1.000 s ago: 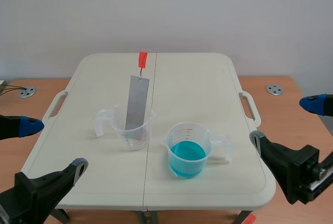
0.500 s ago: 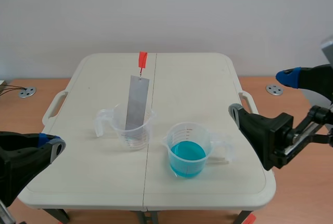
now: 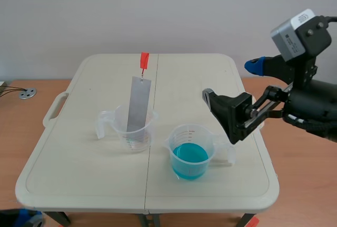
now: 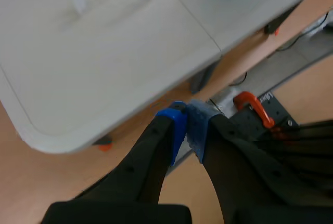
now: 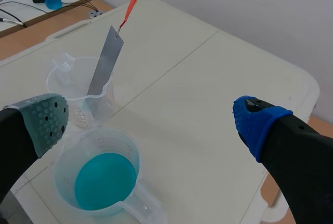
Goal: Hold the metal plate by the orange handle, dip it into the blue solution, take it out and point at it, then put the plate back in the beaker on the left.
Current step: 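Lift the metal plate out of the left beaker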
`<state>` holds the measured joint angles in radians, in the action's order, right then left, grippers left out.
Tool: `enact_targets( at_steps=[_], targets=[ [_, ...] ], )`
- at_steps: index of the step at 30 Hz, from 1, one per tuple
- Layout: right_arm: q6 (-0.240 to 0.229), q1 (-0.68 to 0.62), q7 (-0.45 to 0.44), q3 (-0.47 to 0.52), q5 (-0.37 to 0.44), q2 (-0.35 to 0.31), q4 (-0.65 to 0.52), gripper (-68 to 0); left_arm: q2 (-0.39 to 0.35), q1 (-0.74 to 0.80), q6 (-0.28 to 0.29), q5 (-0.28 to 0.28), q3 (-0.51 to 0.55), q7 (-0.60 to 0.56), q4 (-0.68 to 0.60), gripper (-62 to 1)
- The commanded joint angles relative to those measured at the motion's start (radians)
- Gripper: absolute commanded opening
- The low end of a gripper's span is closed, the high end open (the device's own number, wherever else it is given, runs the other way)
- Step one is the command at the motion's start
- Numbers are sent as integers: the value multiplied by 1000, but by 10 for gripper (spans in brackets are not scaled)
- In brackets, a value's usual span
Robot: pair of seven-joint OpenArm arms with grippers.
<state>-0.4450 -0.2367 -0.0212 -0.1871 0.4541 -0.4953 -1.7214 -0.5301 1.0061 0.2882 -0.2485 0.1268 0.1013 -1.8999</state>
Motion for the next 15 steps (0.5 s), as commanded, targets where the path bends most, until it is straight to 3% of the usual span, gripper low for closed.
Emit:
enact_targets(
  at_steps=[1,7,15],
  targets=[
    [3,29,-10,-10,26,12,7,-12,-3,38,-10,12,-1,-13,-10,-578],
    [2,116,17,-66,30,47,59,-12,-3,156,-44,55,-1,-13,-10,-578],
    [3,221,36,-127,55,86,113,-12,-3,274,-62,60,-1,-14,-10,-578]
  ],
)
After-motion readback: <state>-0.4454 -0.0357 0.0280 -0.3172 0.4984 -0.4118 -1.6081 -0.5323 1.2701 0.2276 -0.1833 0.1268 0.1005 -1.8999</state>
